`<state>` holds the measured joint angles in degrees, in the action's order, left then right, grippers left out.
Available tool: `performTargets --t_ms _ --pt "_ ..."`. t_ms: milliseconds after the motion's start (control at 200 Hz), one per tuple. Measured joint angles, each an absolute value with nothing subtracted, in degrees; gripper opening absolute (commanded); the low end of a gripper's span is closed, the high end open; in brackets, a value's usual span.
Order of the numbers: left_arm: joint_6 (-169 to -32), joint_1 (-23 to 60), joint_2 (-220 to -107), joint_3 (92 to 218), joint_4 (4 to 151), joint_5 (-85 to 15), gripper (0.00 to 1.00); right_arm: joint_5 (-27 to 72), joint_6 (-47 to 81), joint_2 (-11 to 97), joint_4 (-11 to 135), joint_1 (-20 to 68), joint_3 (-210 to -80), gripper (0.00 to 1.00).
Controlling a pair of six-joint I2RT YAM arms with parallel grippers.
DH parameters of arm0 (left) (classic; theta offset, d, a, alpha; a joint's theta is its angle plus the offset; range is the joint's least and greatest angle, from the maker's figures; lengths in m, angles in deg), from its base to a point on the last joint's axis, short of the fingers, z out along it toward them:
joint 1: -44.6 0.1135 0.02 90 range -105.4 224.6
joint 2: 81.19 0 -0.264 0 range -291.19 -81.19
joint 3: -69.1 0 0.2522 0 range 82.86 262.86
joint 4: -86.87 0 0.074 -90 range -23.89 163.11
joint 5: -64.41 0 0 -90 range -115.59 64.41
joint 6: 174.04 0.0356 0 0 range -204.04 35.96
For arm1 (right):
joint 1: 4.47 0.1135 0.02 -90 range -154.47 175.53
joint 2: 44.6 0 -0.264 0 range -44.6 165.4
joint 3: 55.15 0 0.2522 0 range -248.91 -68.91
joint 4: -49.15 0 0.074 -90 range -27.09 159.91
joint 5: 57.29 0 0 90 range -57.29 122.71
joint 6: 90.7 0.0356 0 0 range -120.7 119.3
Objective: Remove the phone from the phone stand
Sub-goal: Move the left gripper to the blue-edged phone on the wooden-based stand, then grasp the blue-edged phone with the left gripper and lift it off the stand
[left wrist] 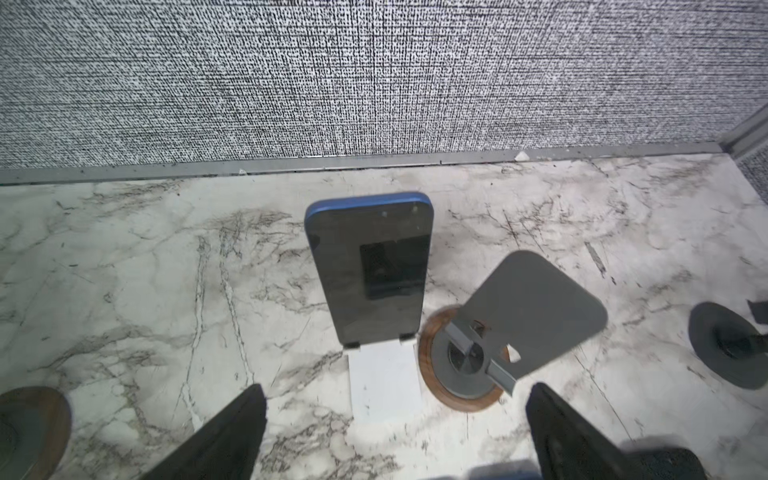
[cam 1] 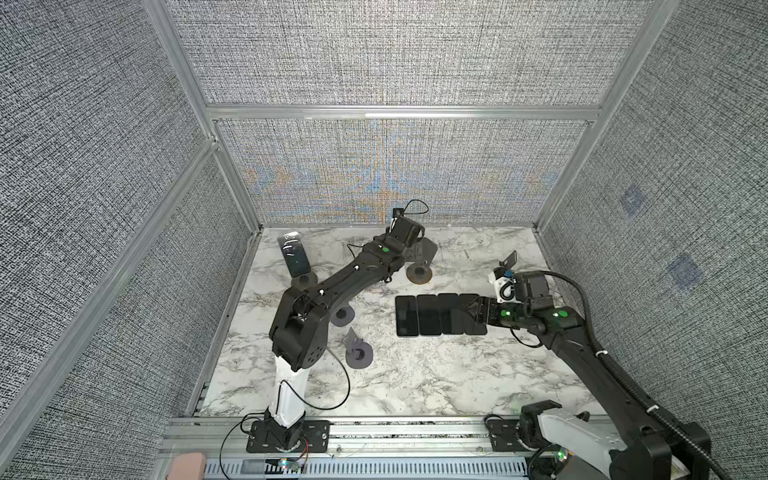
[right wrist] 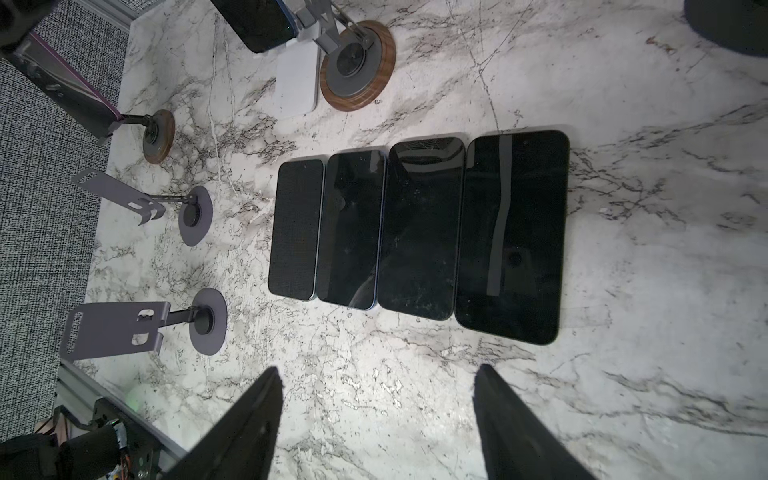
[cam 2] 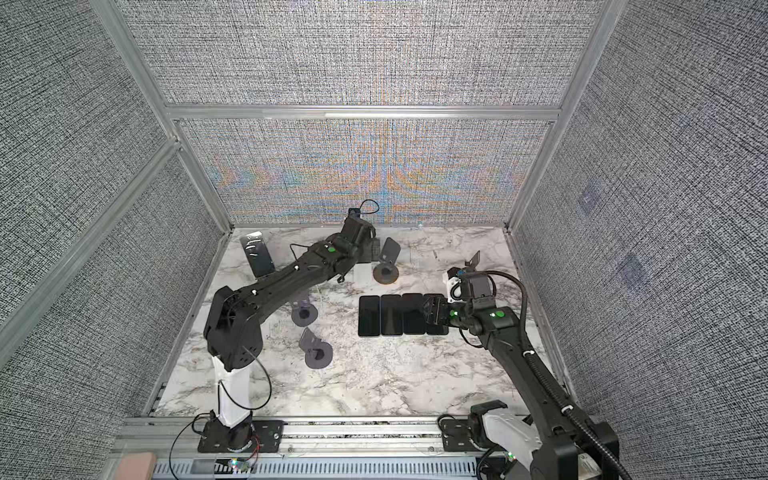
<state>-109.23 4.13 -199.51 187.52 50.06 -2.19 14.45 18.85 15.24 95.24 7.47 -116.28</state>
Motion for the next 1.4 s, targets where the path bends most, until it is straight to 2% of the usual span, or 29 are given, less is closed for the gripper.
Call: performTargets --t_ms 315,970,1251,1401 --pt "-107.85 4.94 -208.05 196.55 48.92 1.07 0.99 14.91 18.85 13.22 97.04 7.47 -115.98 0.71" --pt "-110.19 7.89 -213.56 198.34 50.74 0.26 0.98 17.44 18.55 10.51 99.35 7.47 -114.88 0.71" --pt "-110.17 8.06 -214.57 199.32 50.84 -0.11 0.88 17.66 18.40 10.27 99.94 7.47 -114.86 0.71" --pt "-110.15 8.39 -214.96 199.76 51.17 -0.18 0.77 17.66 18.40 10.36 99.97 7.47 -114.75 0.71"
